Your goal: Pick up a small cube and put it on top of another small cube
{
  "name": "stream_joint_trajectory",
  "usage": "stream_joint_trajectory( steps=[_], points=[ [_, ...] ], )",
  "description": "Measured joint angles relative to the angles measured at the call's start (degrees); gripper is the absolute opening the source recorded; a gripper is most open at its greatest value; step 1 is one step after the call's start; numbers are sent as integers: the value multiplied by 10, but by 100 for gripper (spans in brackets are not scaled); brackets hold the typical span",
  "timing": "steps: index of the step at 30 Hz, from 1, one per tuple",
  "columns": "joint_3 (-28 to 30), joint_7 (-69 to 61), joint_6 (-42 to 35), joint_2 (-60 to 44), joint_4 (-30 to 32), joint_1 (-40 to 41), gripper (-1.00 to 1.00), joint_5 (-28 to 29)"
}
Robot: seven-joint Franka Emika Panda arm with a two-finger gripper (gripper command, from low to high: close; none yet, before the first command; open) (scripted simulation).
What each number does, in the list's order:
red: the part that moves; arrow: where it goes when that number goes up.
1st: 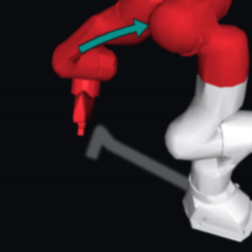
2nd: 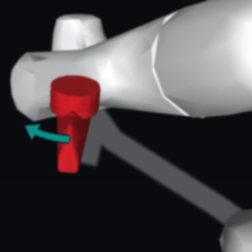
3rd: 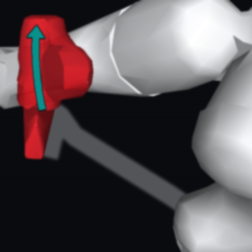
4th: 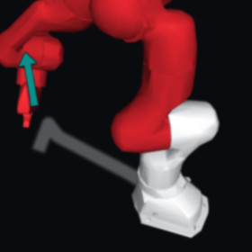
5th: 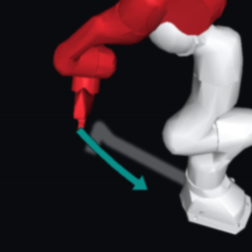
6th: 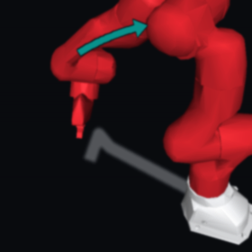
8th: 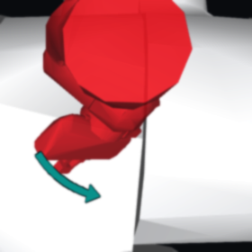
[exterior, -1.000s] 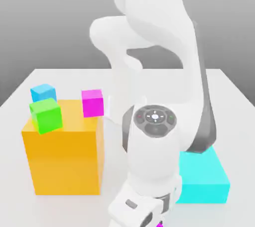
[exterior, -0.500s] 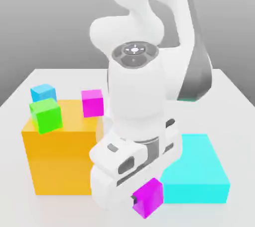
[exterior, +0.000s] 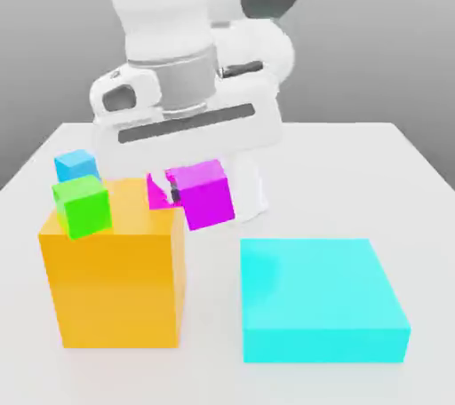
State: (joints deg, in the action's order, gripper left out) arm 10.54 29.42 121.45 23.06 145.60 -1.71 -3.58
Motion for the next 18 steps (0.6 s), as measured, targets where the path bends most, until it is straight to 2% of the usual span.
stream_joint_trajectory(
  steps=[8, 12, 13, 18],
  points=[
    [-46, 159, -97, 167, 60, 99, -100, 61],
    [-51, 178, -36, 164, 117, 116, -100, 71],
    [-50, 178, -13, 157, 133, 117, 100, 71],
    [-50, 178, -13, 157, 133, 117, 100, 71]
  ],
)
